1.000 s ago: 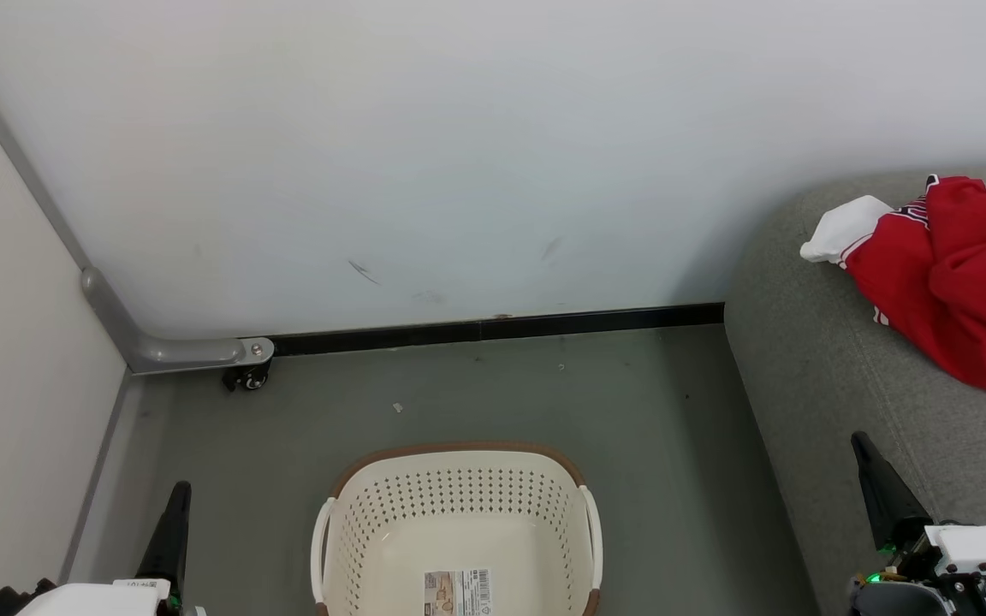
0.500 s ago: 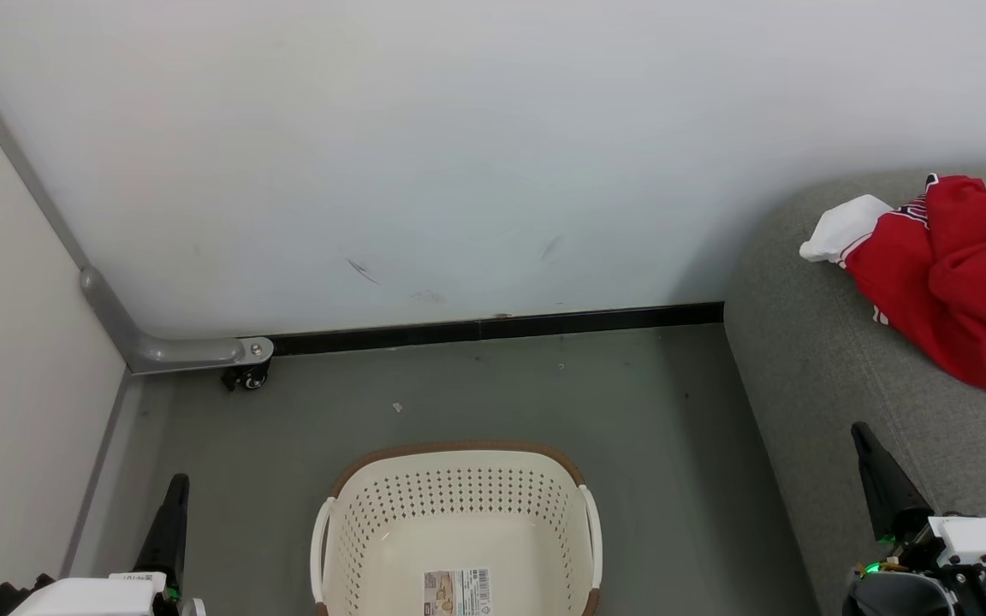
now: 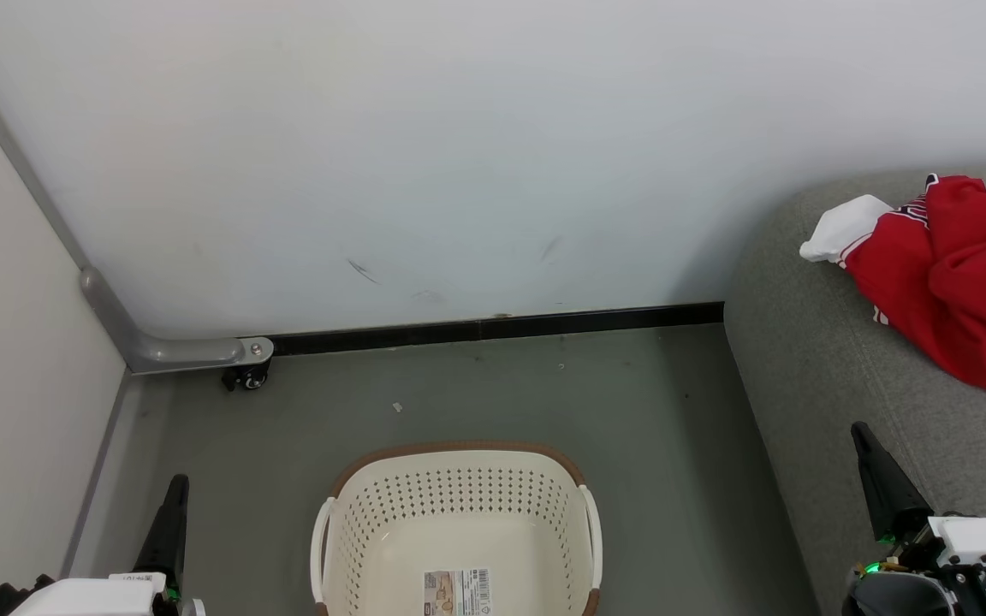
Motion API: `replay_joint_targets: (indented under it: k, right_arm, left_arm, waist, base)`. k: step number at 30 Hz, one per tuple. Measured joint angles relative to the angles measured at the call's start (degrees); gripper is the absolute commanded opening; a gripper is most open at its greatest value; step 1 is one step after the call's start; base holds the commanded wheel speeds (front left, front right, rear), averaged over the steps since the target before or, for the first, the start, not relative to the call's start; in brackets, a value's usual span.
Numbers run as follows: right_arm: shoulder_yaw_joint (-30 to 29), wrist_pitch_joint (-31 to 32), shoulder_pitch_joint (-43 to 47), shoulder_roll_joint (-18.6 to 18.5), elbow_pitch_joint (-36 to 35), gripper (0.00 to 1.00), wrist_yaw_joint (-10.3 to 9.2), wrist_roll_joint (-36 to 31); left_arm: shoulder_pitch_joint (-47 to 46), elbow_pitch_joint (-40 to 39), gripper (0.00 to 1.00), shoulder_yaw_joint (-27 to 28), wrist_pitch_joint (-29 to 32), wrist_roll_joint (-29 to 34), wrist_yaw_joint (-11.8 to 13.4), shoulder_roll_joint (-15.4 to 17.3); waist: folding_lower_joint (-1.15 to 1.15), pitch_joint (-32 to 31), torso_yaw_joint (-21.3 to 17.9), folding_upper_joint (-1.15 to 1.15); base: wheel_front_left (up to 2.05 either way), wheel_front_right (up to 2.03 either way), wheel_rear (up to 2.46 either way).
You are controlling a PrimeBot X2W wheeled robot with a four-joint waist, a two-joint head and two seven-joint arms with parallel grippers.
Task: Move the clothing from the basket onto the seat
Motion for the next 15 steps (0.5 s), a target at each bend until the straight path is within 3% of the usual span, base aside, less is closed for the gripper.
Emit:
replay_joint_targets:
  k: [15]
  right_arm:
    - [0.03,0.0,0.0,0.0,-0.01,0.0,0.0,0.0]
  left_arm:
    - [0.0,0.14,0.0,0.04,0.0,0.0,0.0,-0.01]
  waist:
    - [0.0,0.0,0.0,0.0]
  base:
    - [0.0,0.0,0.0]
